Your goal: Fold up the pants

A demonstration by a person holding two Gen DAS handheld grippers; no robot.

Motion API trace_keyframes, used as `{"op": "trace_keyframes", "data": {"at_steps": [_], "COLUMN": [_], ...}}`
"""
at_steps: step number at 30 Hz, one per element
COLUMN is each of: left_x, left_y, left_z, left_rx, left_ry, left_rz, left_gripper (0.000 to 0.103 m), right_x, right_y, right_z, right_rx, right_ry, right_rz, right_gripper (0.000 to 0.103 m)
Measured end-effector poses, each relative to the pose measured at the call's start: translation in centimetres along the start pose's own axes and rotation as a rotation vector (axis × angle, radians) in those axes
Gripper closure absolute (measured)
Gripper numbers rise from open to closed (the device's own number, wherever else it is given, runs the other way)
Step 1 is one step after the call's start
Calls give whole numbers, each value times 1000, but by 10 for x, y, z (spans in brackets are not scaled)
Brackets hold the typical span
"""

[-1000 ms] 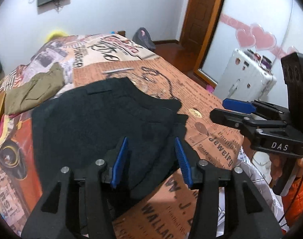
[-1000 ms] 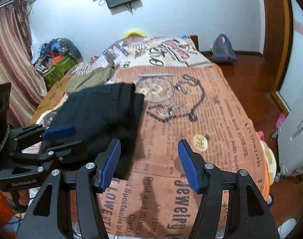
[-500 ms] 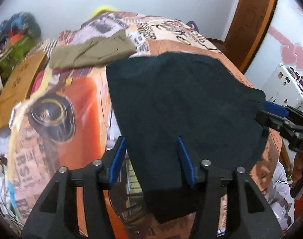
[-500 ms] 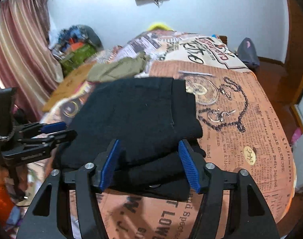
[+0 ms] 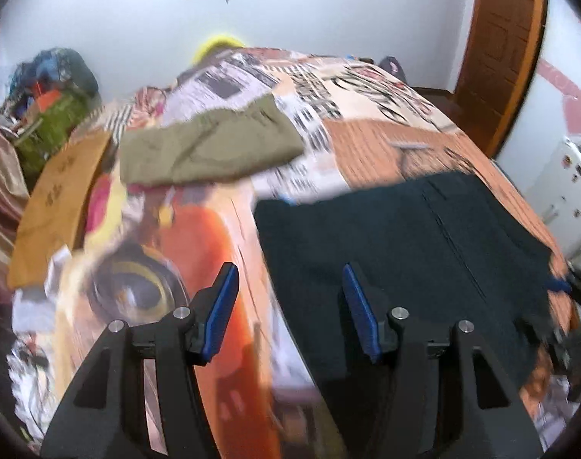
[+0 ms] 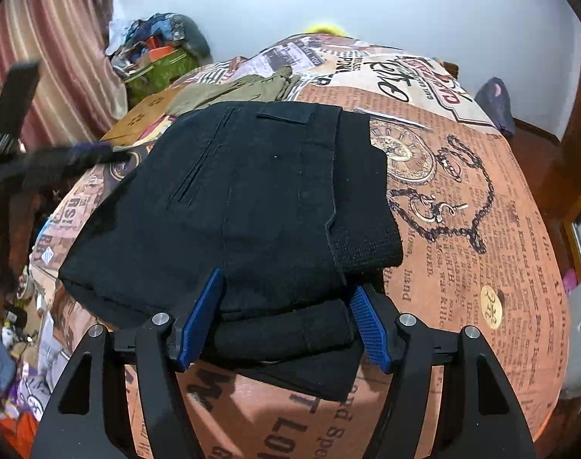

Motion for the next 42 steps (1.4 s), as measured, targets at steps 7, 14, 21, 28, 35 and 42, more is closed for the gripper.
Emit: {"op": "trace_keyframes", "data": {"at_steps": [7,14,21,28,35,42], "left_x": [-29,-29,-29,-29,-23,-8], "left_y": [-72,-104,-80,-43,-13,22], "left_z": [-54,-15,29,74,71,5], "left_rx": [-84,-199,-223,-195,-124,33], "left_ry": [-38,-51,-1,136,143,76], "left_rz": [-33,43,56,54,4,55], "left_gripper": [47,46,46,46,47,47], "right_x": [18,54,79,81,74,55], "right_y": [-8,-28,-59,-95,-89,-19], "right_z": [-4,-17,-41,-71,-89,-92], "right_rx": [-12,-25,-26,-28,-31,64], "right_ry": [6,-5,27,30,10,11], "right_rz": [1,39,77,37,77,51], "right_gripper": [41,40,40,40,41,41]}}
Point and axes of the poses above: each gripper's, at about its wrist camera, not at the fingertips, and y roughly against the way its jaws point, x to its right, z to its underside, the point moved 9 cm from there along -y, roughly the way its jaws point, and after that the axes turned 14 degrees about z, right-handed, at the moved point
